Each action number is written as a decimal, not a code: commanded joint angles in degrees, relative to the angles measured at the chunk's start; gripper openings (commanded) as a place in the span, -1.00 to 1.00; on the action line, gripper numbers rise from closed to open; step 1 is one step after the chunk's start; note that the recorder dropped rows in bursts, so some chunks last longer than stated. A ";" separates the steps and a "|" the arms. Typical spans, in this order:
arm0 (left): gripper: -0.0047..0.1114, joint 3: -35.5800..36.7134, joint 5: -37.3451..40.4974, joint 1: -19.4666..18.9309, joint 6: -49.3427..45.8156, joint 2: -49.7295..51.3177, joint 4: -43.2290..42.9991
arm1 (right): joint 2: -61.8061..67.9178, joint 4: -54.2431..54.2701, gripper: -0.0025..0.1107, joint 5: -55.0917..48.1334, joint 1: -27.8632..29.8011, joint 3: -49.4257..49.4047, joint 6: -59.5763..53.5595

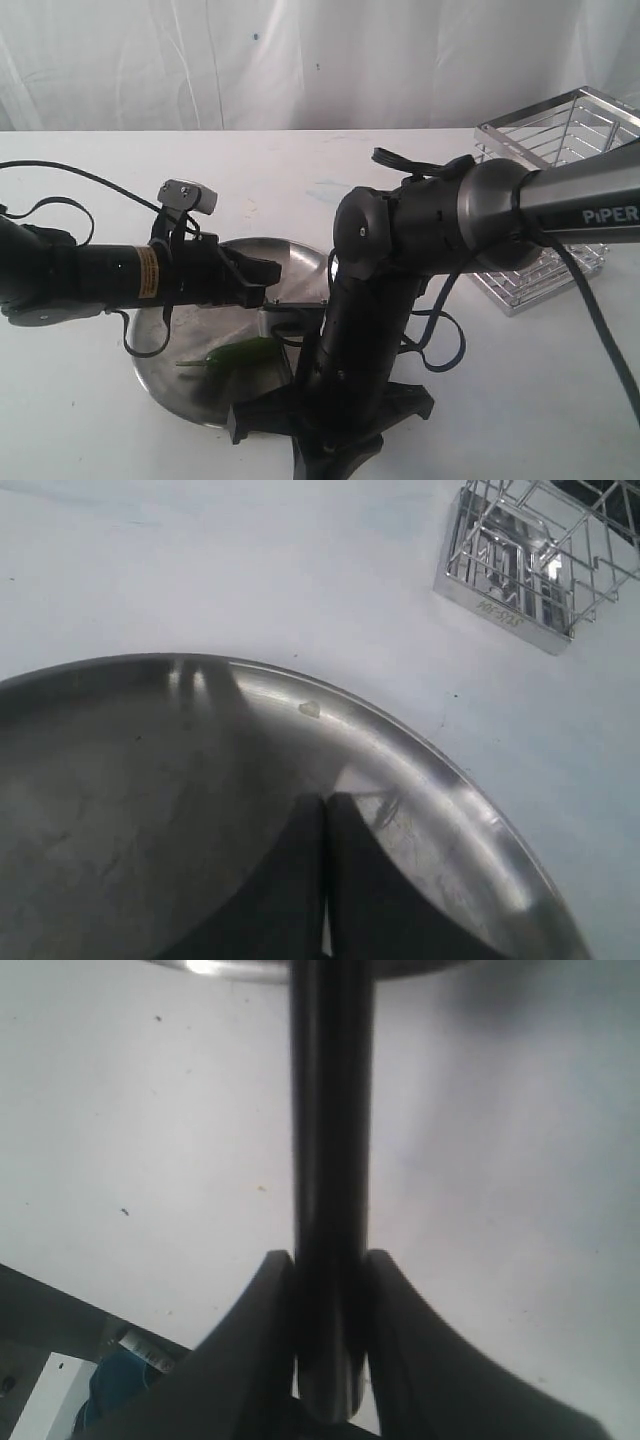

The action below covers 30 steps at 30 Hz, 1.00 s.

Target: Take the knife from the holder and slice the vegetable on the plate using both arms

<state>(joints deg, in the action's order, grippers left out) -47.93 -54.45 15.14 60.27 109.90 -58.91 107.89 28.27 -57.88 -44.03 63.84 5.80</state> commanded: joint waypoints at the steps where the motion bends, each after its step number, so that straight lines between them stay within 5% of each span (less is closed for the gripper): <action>1: -0.92 0.21 -0.96 0.28 -0.75 0.71 0.64 | -0.62 0.31 -0.96 -0.01 0.06 0.14 -1.07; 13: -0.92 -0.55 4.66 0.28 -1.63 4.47 -3.51 | -0.62 0.53 -0.96 -0.71 0.06 0.14 -1.07; 18: -0.92 -0.55 12.42 0.28 6.62 4.47 -10.52 | -0.62 0.63 -0.96 -1.08 0.06 0.14 -0.64; 30: -0.92 -0.55 12.50 0.28 15.87 4.47 -24.36 | -0.62 3.04 -0.96 -8.94 0.06 0.14 -0.64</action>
<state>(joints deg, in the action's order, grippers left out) -49.44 -46.82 15.14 74.48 113.35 -77.21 107.89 30.67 -63.40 -44.03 63.84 5.69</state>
